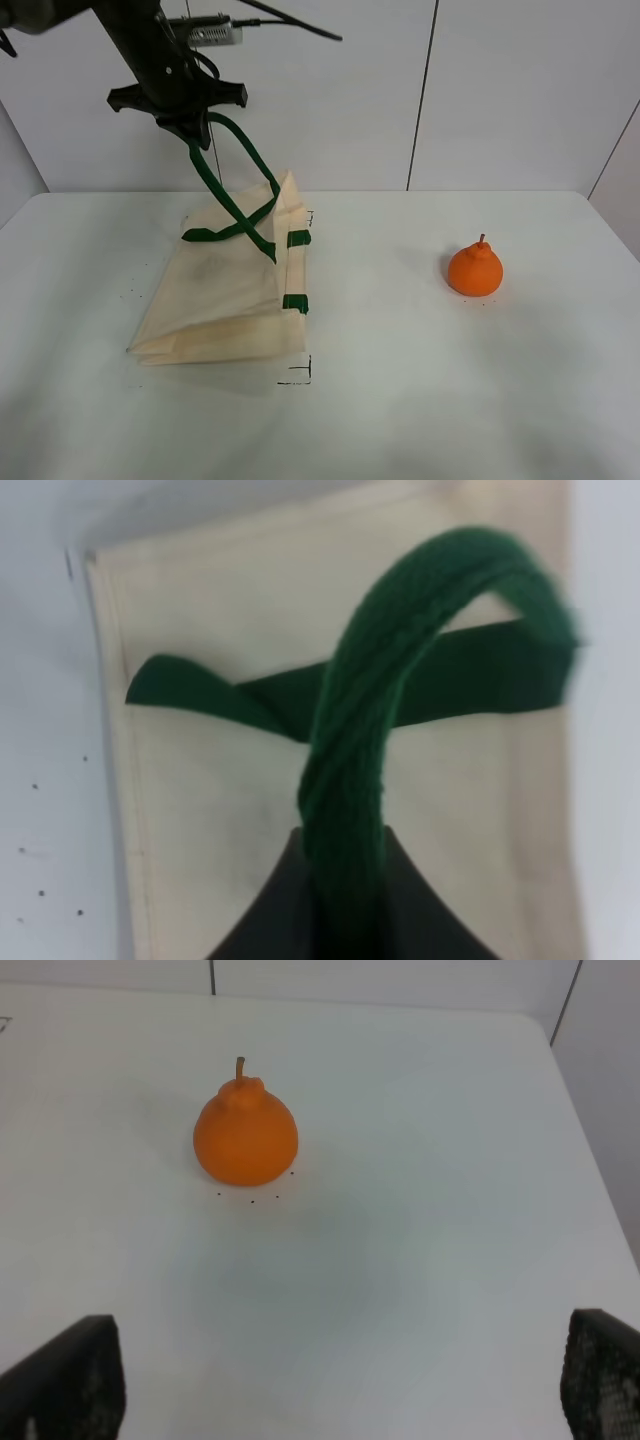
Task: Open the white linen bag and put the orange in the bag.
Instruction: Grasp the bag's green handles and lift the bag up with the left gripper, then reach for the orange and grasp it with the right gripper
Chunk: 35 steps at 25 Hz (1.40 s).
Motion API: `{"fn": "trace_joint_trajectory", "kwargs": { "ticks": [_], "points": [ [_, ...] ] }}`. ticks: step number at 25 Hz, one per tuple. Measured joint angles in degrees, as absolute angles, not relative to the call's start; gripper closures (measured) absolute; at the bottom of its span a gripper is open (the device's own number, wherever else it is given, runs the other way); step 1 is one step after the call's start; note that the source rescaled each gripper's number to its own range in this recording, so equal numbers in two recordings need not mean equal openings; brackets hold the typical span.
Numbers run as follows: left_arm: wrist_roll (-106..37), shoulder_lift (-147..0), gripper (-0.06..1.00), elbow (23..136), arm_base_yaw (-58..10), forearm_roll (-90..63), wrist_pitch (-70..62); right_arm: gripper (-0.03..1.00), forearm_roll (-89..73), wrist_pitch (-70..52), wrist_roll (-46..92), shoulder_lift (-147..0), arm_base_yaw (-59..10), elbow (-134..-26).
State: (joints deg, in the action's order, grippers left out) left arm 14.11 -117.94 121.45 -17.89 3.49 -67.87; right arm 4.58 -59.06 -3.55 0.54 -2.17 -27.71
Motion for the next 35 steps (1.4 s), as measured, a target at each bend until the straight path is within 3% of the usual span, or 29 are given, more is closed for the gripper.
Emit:
{"fn": "trace_joint_trajectory", "kwargs": {
  "ticks": [6, 10, 18, 24, 30, 35],
  "points": [
    [11.8, -110.0, 0.94, 121.4, -17.9, 0.0, -67.8, -0.03, 4.6, -59.1, -3.5, -0.2, -2.2, -27.7],
    [11.7, -107.3, 0.94, 121.4, -17.9, 0.0, -67.8, -0.03, 3.9, -57.6, -3.1, -9.2, -2.2, -29.6],
    [11.6, -105.0, 0.94, 121.4, -17.9, -1.9, -67.8, -0.03, 3.5, -47.0, 1.0, -49.7, -2.2, -47.6],
    [11.6, -104.9, 0.94, 121.4, -17.9, -2.0, -67.8, -0.03, 3.2, -46.7, 3.7, -79.6, -2.2, -65.8],
    [11.6, -104.9, 0.94, 121.4, -17.9, -2.0, -67.8, -0.03, -2.0, -48.4, 7.3, -98.9, -2.3, -78.6],
    [11.6, -104.9, 0.94, 121.4, -17.9, -2.0, -67.8, -0.03, -2.4, -48.1, 8.8, -107.6, -5.1, -80.2]
  ]
}}
